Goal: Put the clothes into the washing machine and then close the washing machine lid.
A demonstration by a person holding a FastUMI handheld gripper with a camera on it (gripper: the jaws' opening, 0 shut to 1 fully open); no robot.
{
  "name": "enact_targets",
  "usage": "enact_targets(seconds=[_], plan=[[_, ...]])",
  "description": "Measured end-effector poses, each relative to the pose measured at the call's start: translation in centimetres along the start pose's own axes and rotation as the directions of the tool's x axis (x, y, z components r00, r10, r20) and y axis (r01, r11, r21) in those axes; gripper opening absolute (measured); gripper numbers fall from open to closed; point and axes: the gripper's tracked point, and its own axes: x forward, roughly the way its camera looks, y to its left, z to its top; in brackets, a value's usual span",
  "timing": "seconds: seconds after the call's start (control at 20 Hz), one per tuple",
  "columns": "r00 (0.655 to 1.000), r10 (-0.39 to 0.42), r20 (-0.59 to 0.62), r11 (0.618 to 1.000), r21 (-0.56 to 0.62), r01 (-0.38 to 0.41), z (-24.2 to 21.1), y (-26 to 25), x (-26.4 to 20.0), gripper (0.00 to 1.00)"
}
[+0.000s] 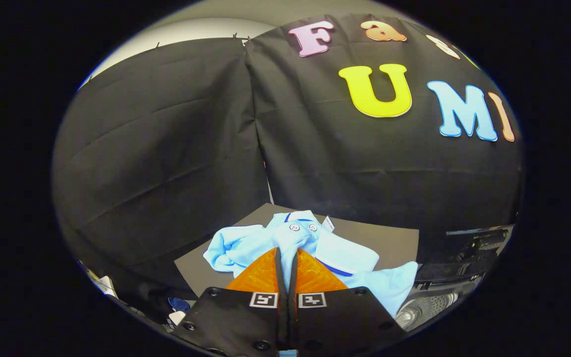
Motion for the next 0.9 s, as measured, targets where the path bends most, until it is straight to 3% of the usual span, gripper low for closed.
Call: enact_targets(seconds=[0.45,0.9], plan=[[0.996,-0.048,0.08,0.999,0.012,0.047,2.4,-4.7,-5.2,0.01],[0.978,-0.165,0.127,0.986,0.046,0.16,3.0,-11.6,-10.1,0.01]])
